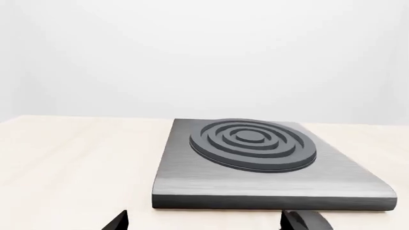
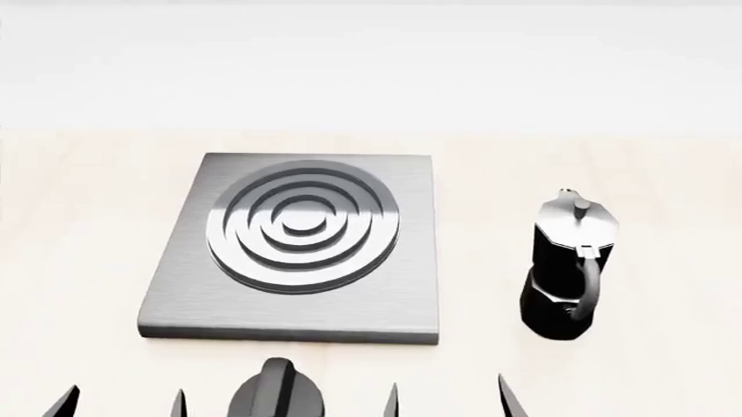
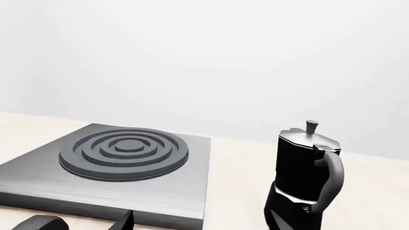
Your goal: Put the moka pot on the stove.
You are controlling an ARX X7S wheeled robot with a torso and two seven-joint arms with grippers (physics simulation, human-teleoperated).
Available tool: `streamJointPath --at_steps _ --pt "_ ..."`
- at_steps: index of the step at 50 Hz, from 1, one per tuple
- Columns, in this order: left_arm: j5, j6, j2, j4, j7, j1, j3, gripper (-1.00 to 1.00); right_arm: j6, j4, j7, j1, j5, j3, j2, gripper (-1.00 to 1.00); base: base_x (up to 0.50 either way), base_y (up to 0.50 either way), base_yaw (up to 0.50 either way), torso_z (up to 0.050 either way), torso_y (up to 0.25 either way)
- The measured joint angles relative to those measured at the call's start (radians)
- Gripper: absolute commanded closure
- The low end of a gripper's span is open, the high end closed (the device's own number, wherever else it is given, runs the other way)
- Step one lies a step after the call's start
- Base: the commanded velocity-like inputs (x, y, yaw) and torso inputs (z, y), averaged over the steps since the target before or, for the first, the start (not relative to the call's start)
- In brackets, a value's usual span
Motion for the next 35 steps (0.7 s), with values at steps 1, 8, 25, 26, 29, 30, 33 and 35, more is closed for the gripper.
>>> streamJointPath --at_steps 1,8,25,26,29,30,33,35 --pt "-0.001 0.000 0.000 0.000 -0.001 0.000 0.000 -1.00 0.000 0.000 0.001 0.000 0.000 -0.001 0.000 -1.00 0.00 0.10 0.00 0.000 0.000" --pt "-0.005 -0.001 -0.004 0.001 -0.004 -0.002 0.003 -1.00 0.000 -0.003 0.005 -0.001 -0.002 -0.009 0.002 -1.00 0.00 0.10 0.00 0.000 0.000" --pt "-0.010 -0.004 -0.009 -0.001 -0.013 -0.010 0.013 -1.00 -0.005 -0.010 0.018 -0.006 0.001 -0.018 0.009 -1.00 0.00 0.10 0.00 0.000 0.000" --pt "-0.011 -0.003 -0.009 -0.001 -0.013 -0.010 0.013 -1.00 -0.006 -0.010 0.018 -0.006 0.001 -0.018 0.009 -1.00 0.00 0.09 0.00 0.000 0.000" --pt "-0.011 -0.003 -0.010 -0.002 -0.015 -0.011 0.015 -1.00 -0.008 -0.009 0.020 -0.006 0.003 -0.019 0.010 -1.00 0.00 0.10 0.00 0.000 0.000" --pt "-0.011 -0.003 -0.011 -0.001 -0.016 -0.011 0.016 -1.00 -0.008 -0.009 0.020 -0.006 0.003 -0.020 0.010 -1.00 0.00 0.09 0.00 0.000 0.000" --pt "-0.011 -0.003 -0.012 -0.001 -0.017 -0.011 0.018 -1.00 -0.009 -0.008 0.022 -0.006 0.004 -0.021 0.011 -1.00 0.00 0.10 0.00 0.000 0.000" --pt "-0.012 -0.003 -0.012 0.000 -0.018 -0.011 0.019 -1.00 -0.010 -0.009 0.023 -0.006 0.005 -0.021 0.012 -1.00 0.00 0.10 0.00 0.000 0.000"
